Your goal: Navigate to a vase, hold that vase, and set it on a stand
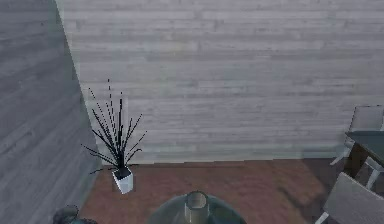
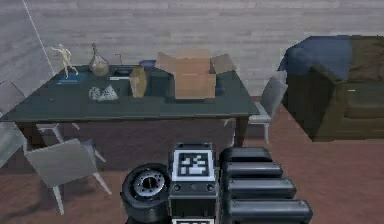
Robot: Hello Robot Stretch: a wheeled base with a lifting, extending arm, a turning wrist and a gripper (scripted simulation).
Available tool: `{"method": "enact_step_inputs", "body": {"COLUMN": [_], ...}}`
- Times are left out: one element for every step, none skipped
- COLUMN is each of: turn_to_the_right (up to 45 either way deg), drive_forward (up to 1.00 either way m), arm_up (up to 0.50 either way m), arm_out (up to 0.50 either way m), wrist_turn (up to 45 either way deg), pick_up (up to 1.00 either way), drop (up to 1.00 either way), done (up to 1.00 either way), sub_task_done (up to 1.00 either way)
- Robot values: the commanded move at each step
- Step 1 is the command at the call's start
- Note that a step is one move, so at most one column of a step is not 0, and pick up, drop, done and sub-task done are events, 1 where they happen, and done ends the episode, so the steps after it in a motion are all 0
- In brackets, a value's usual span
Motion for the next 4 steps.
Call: {"method": "enact_step_inputs", "body": {"turn_to_the_right": [-21.0, 45.0, 45.0, 45.0], "drive_forward": [0.0, 0.0, 0.0, 0.0], "arm_up": [0.0, 0.0, 0.0, 0.0], "arm_out": [0.0, 0.0, 0.0, 0.0], "wrist_turn": [0.0, 0.0, 0.0, 0.0], "pick_up": [0.0, 0.0, 0.0, 0.0], "drop": [0.0, 0.0, 0.0, 0.0], "done": [0.0, 0.0, 0.0, 0.0], "sub_task_done": [0.0, 0.0, 0.0, 0.0]}}
